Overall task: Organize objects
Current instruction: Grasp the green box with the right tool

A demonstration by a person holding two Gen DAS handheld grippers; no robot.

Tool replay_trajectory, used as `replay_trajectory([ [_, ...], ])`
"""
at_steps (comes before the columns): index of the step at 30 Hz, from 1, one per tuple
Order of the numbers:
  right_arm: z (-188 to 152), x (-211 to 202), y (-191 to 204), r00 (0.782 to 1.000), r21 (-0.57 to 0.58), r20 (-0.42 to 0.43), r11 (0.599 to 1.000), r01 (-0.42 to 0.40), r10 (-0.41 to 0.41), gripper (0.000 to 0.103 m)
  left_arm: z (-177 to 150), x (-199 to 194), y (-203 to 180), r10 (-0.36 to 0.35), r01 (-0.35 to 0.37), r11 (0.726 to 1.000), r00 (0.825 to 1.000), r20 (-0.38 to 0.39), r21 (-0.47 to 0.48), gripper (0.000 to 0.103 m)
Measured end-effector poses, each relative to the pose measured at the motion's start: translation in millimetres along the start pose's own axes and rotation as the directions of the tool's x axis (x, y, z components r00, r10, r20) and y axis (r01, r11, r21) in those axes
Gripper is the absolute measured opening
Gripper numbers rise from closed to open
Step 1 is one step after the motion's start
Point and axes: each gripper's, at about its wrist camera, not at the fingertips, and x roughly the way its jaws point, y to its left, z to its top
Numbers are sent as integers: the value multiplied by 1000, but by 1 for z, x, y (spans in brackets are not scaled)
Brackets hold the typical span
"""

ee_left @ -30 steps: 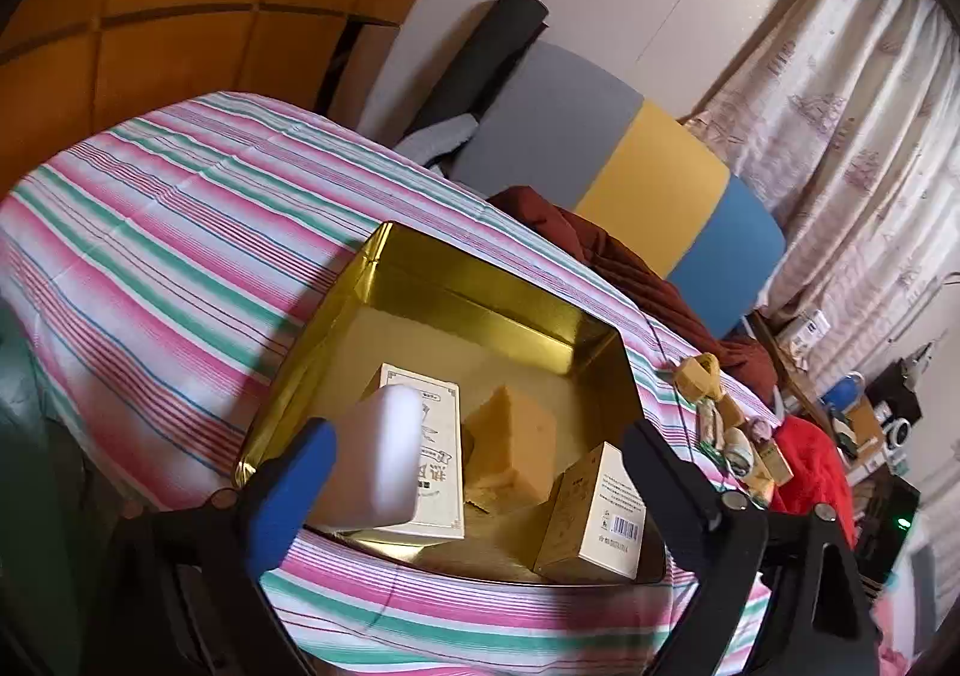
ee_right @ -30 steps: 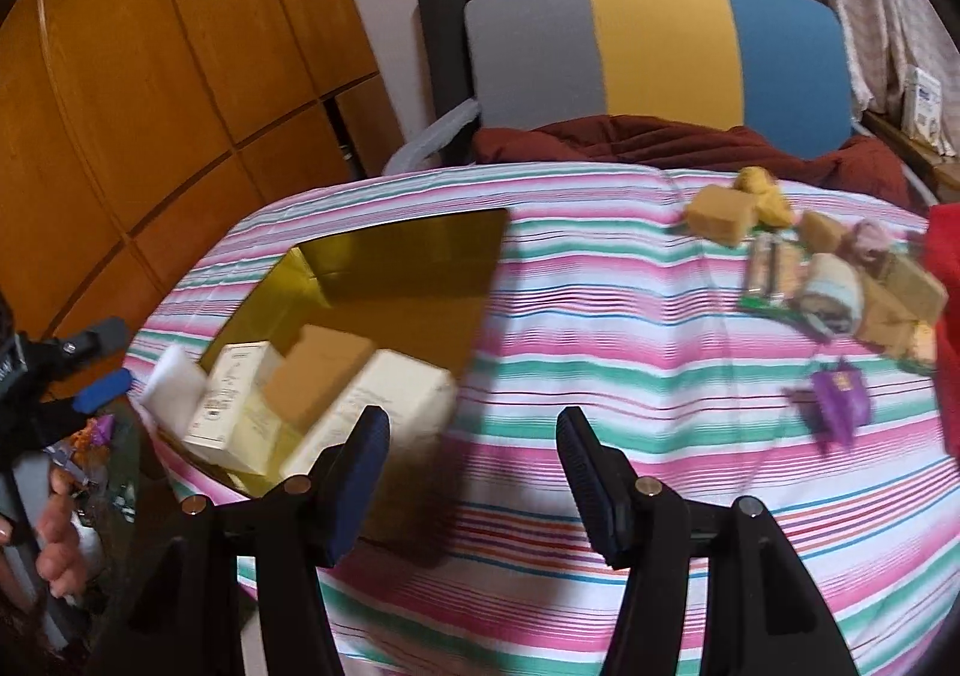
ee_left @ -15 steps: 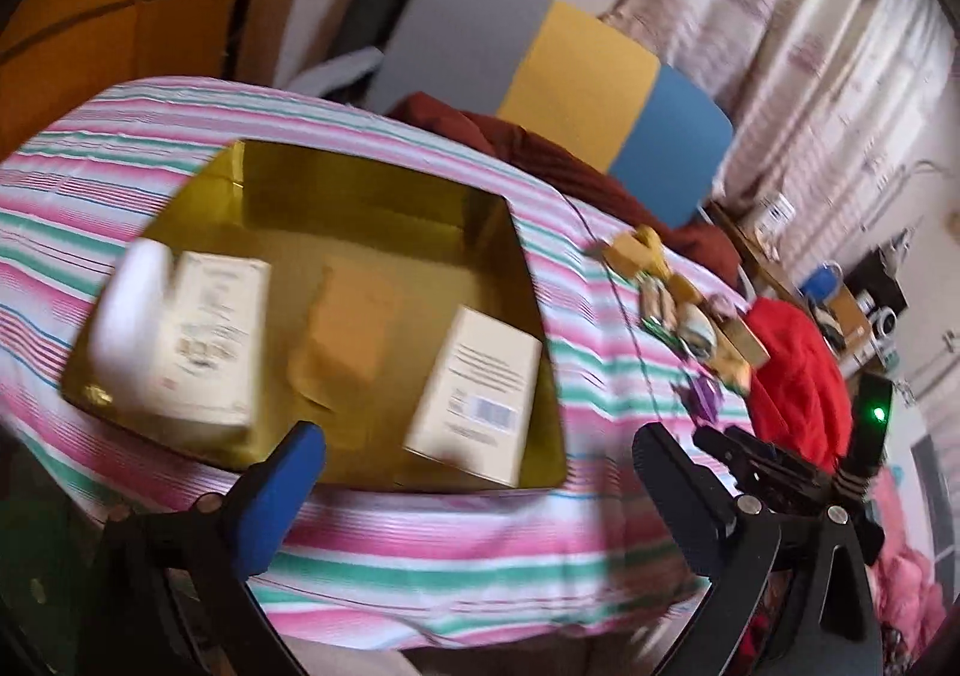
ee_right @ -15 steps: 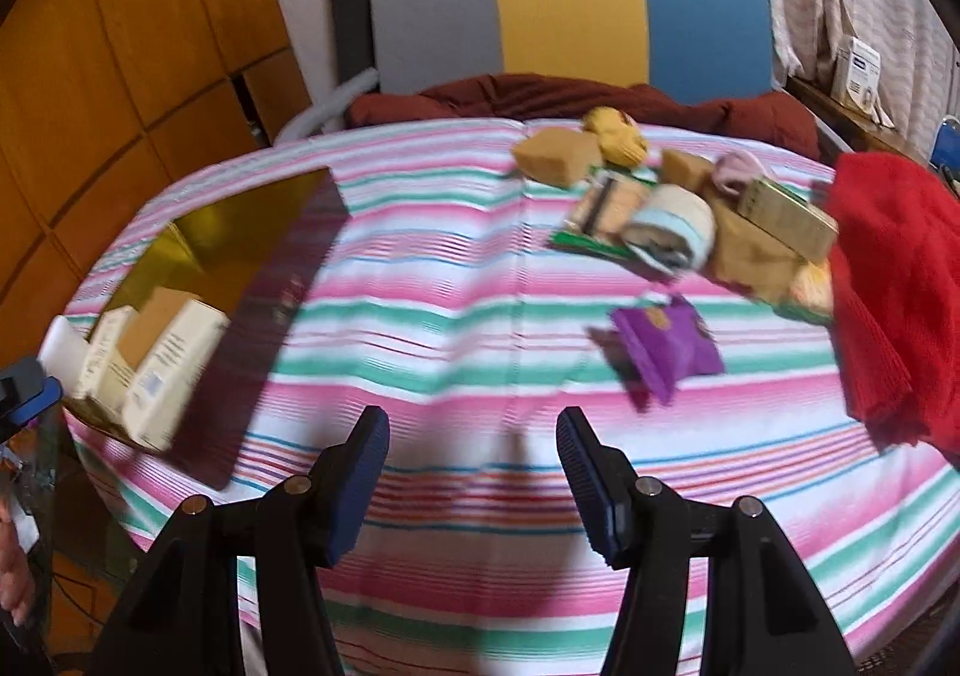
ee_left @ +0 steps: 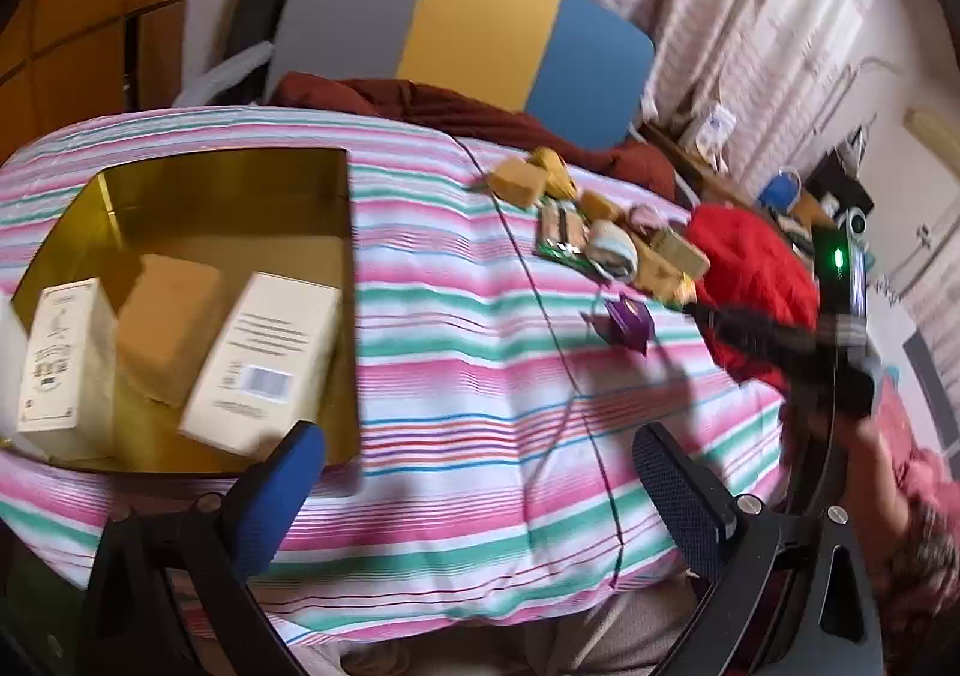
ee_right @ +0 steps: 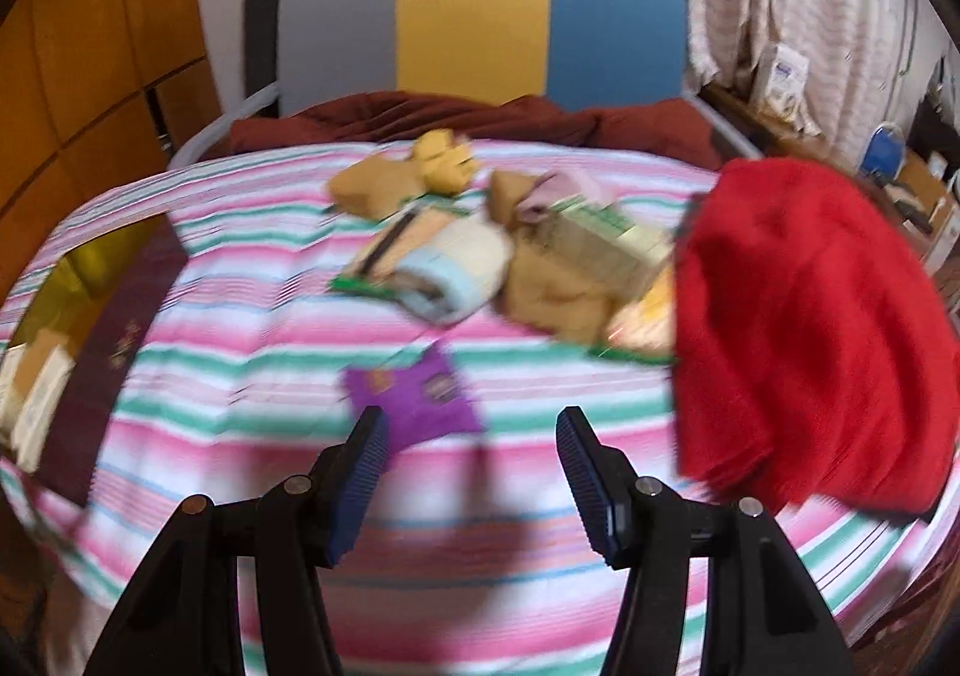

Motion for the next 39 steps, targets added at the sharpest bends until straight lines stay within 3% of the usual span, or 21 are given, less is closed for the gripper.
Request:
replay_trajectory([
  [6, 30, 10, -28, 990, -83, 113, 992, 96, -86, 59, -6, 19, -18, -12, 13, 1000, 998, -68, 21, 103],
  [8, 42, 22, -40, 989, -63, 93, 990, 125, -119, 59, -10, 25, -21, -19, 20, 1000, 995, -93, 12, 103],
  [11, 56, 38, -55, 994, -33, 59, 995, 95, -93, 59, -14, 32, -24, -17, 19, 1000, 992, -124, 19, 103],
  [17, 70, 72, -59, 999, -105, -16, 993, 44, -46, 59, -15, 41, -32, 5, 1, 999, 989, -145, 43, 103],
  [21, 59, 84, -59, 999, -125, -32, 992, 19, -23, 59, -12, 49, -33, 11, -5, 999, 988, -156, 39, 103],
  [26, 43, 71, -65, 1000, -80, -11, 997, -2, 2, 44, -8, 66, -40, 18, -9, 999, 986, -169, 54, 103],
  [28, 37, 64, -72, 999, -22, -33, 999, -37, 36, 38, -6, 72, -43, 19, -9, 998, 985, -173, 56, 103],
  [33, 22, 55, -79, 983, 112, -124, 986, -122, 136, 36, 3, 93, -51, 19, -10, 999, 984, -176, 50, 103],
  [35, 12, 57, -73, 970, 107, -180, 984, -145, 163, 36, 9, 101, -55, 31, -22, 998, 984, -177, 55, 103],
  [39, 1, 61, -57, 959, 55, -245, 990, -131, 140, 36, 21, 117, -62, 42, -32, 998, 985, -169, 61, 103],
])
